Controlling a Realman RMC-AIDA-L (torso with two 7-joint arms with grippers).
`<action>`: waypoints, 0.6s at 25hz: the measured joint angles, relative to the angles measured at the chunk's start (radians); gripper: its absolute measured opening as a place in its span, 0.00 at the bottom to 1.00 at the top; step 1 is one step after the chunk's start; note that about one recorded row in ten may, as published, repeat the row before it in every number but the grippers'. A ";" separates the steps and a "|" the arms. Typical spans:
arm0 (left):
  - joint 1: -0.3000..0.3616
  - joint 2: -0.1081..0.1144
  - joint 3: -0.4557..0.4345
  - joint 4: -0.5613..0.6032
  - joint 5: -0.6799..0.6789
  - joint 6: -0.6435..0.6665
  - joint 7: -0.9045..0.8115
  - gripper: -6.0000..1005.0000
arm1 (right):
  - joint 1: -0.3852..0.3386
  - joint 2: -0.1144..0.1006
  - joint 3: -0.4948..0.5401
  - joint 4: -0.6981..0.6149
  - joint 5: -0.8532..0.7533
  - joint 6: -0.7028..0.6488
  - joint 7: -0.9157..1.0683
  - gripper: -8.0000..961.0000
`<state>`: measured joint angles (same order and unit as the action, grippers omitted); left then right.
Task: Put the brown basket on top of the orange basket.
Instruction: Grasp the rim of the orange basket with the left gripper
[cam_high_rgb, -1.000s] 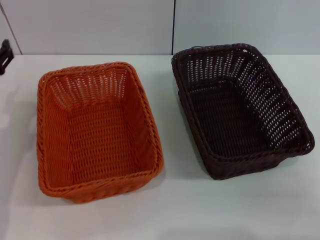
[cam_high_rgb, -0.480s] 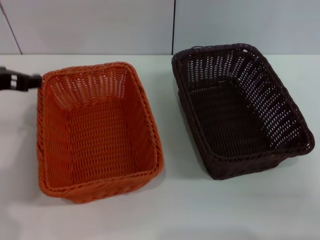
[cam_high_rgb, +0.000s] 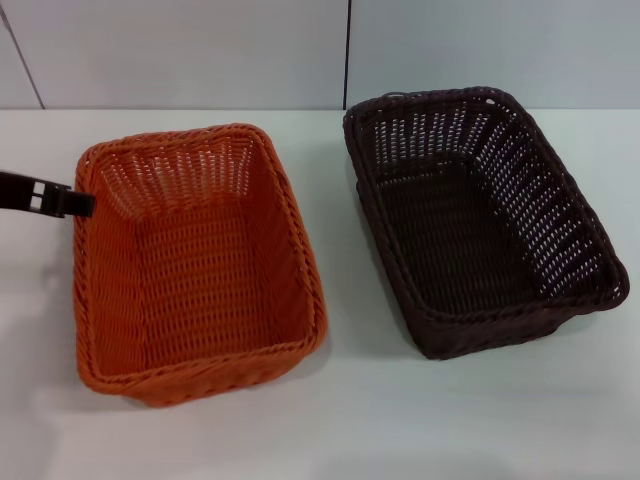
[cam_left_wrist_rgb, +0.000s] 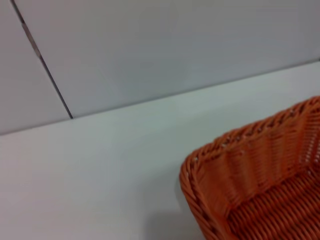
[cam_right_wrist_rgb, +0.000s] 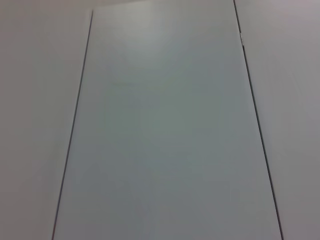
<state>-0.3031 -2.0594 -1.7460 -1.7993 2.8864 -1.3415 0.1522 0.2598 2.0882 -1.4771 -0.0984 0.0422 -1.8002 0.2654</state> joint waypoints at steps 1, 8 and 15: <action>-0.008 -0.002 0.006 0.003 -0.003 -0.025 -0.003 0.78 | -0.001 0.000 0.000 0.000 0.000 0.000 0.000 0.84; -0.030 -0.005 0.037 0.044 -0.005 -0.055 -0.006 0.78 | -0.004 0.003 -0.001 0.004 0.000 -0.001 0.000 0.84; -0.046 -0.004 0.030 0.070 -0.004 -0.056 -0.033 0.78 | -0.008 0.003 -0.002 0.004 -0.001 -0.002 0.000 0.84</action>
<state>-0.3496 -2.0634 -1.7155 -1.7296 2.8820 -1.3978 0.1188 0.2519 2.0910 -1.4787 -0.0945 0.0414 -1.8025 0.2653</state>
